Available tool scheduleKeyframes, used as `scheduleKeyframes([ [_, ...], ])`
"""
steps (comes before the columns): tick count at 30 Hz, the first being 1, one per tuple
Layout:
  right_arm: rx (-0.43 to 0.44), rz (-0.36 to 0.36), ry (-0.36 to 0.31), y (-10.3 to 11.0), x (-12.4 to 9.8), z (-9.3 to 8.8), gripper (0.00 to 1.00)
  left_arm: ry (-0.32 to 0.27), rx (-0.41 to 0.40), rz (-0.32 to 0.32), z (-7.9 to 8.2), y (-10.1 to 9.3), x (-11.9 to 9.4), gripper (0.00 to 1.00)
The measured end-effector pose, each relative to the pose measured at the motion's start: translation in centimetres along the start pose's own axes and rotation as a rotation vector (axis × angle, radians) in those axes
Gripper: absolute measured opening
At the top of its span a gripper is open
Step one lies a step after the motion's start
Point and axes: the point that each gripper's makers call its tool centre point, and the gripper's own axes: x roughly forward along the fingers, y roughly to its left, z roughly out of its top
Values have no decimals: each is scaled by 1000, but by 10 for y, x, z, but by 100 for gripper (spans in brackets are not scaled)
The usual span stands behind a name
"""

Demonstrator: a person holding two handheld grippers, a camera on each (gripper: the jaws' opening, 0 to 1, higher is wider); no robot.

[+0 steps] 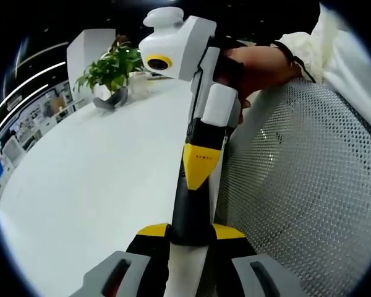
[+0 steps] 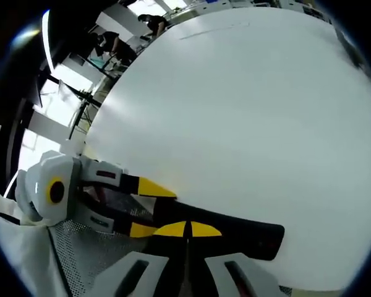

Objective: Press the specified remote control buttons in sequence, fully releasing each button before pressing the next.

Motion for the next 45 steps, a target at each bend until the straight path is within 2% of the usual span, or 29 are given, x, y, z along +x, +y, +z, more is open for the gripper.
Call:
scheduleKeyframes([
  [2,-46,-38,16,-4,1,-2,0,0,0,0,0,0,0,25],
  [5,-81,-52,15,0,1,-1,0,0,-2,1,0,0,0,25],
  [12,-76,-66,4,-2,2,0,0,2,-6,4,0,1,0,25],
  [13,-96,-81,6,-1,2,0,0,2,-7,5,0,1,0,25],
  [16,-131,-115,27,0,2,-1,0,5,-13,9,0,1,0,25],
  [22,-123,-146,66,-1,4,-1,0,25,-20,15,0,0,1,25],
  [25,-201,-192,99,-2,4,-1,0,36,-22,16,0,0,1,25],
  [27,-209,-208,103,0,6,-1,0,35,-19,9,0,0,0,25],
  [30,-175,-213,108,-3,5,1,0,28,-17,2,0,1,0,25],
  [31,-110,-200,106,-3,5,1,0,27,-17,2,0,1,0,25],
  [36,43,-130,68,-6,4,3,0,14,-13,1,0,1,0,25],
  [42,18,-135,73,-5,4,6,0,10,-7,-1,1,1,0,25],
  [45,34,-111,60,-5,3,5,0,9,-8,-2,1,1,0,25],
])
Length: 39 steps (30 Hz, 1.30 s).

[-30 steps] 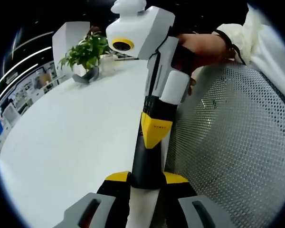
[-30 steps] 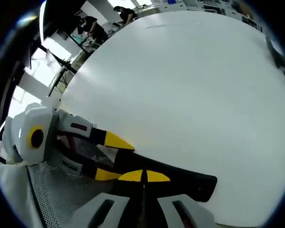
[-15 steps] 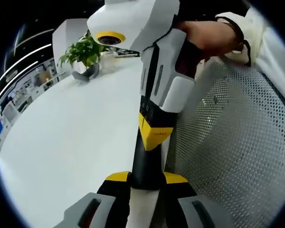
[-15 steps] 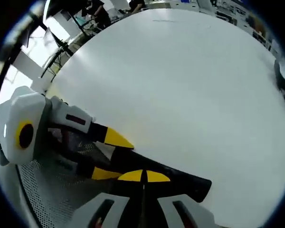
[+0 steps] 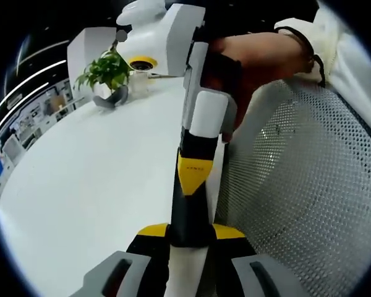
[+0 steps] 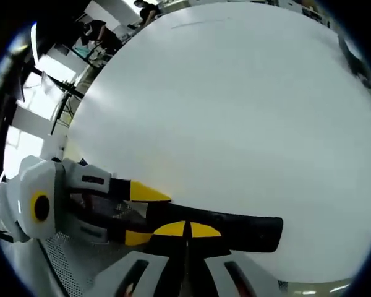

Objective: Press the specified remote control buttons in sequence, fully releasing each button before pressing the next.

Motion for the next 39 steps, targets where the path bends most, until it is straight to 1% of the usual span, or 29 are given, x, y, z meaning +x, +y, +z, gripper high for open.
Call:
scheduleKeyframes([
  [4,46,43,-32,0,-2,0,0,1,1,-1,0,0,0,25],
  [7,69,55,-52,0,-2,-1,0,0,1,-2,0,0,0,25],
  [13,50,46,-44,2,-1,-2,0,-1,3,-6,0,0,1,25],
  [16,55,47,-40,2,-1,-2,0,-3,4,-7,0,0,1,25],
  [19,74,77,-32,7,1,-3,0,-5,4,-9,0,0,1,25],
  [20,53,63,-28,7,2,-4,0,-5,5,-9,0,0,1,25],
  [21,43,48,-43,7,3,-1,0,-5,5,-9,0,0,1,25],
  [22,36,44,-38,7,4,-1,0,-5,5,-9,0,-1,1,25],
  [29,42,36,-36,4,2,-1,0,-3,5,-12,0,-1,1,25],
  [33,36,22,-30,2,2,-2,0,10,8,-13,0,-1,2,24],
  [39,14,5,-25,1,2,-1,0,8,6,-14,0,-1,1,24],
])
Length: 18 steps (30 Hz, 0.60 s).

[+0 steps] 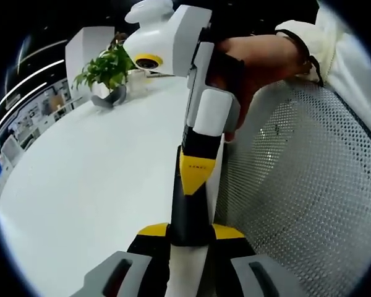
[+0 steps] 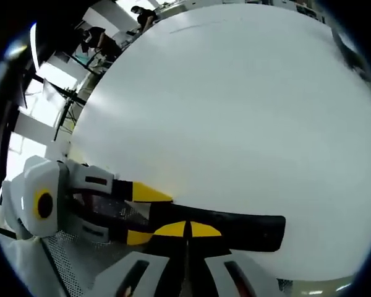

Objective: Press the specified remote control buttons in sequence, fully releasing each button before pressing the next.

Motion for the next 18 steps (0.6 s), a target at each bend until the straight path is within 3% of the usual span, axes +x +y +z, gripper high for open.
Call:
scheduleKeyframes([
  [4,46,30,-15,-2,0,0,0,0,0,0,0,0,0,24],
  [8,33,58,-38,0,-3,0,0,-2,3,2,0,0,0,24],
  [9,87,69,-65,1,-3,2,0,-2,2,3,0,0,0,24],
  [12,77,62,-80,-5,-7,1,0,4,-3,6,0,0,0,24],
  [18,38,54,-233,-8,-28,24,0,7,1,-1,1,0,1,24],
])
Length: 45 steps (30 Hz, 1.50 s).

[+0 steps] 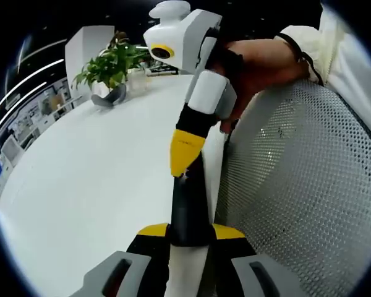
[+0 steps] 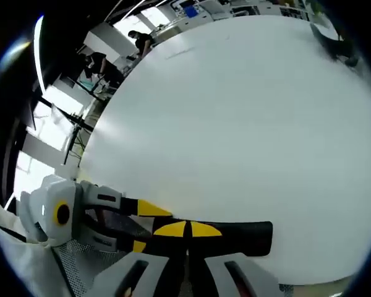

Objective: Press the specified remote control buttons in sequence, fully releasing each button before pressing the next.

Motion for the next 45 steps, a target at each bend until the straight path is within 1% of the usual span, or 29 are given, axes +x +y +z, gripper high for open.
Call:
scheduleKeyframes([
  [1,-38,-38,-30,-5,-5,5,0,-1,4,-4,0,0,0,24],
  [4,-97,-90,-73,-10,-16,14,0,9,6,-8,1,0,0,24],
  [6,-131,-106,-123,-9,-25,22,0,16,5,-12,2,1,1,24],
  [7,-137,-109,-135,-8,-28,23,0,18,5,-12,2,1,1,24],
  [9,-180,-114,-190,-5,-36,29,0,18,5,-11,2,3,2,24],
  [10,-197,-130,-218,-5,-42,33,0,16,6,-12,2,3,2,24],
  [12,-223,-160,-246,-8,-49,37,1,18,5,-13,3,4,2,24],
  [13,-246,-197,-271,-11,-57,40,3,19,8,-15,3,5,2,24],
  [15,-293,-242,-342,-15,-69,49,9,23,8,-17,2,7,2,24],
  [19,-294,-279,-422,-17,-84,54,19,33,6,-19,1,13,0,24],
  [21,-294,-285,-479,-15,-90,57,31,37,14,-21,2,15,-1,24],
  [23,-292,-294,-524,-15,-93,59,47,44,18,-20,2,17,-2,24],
  [25,-304,-311,-531,-17,-94,57,55,55,21,-24,1,19,-3,24],
  [26,-318,-343,-547,-20,-98,60,58,59,23,-25,0,20,-3,24],
  [27,-327,-354,-553,-20,-100,61,62,65,23,-25,-1,22,-3,24],
  [29,-322,-371,-578,-21,-105,63,69,72,28,-25,-1,25,-3,24],
  [30,-316,-379,-599,-24,-107,64,71,76,28,-24,-2,26,-4,24],
  [32,-299,-409,-617,-31,-109,66,73,83,35,-23,-3,30,-6,24],
  [34,-295,-426,-616,-35,-109,67,75,90,38,-21,-5,34,-7,24],
  [38,-301,-452,-624,-38,-112,68,72,99,44,-21,-6,43,-7,24],
  [41,-314,-463,-632,-38,-113,69,74,101,47,-21,-6,48,-6,24],
  [45,-327,-463,-606,-37,-108,67,73,108,55,-21,-6,55,-6,24],
])
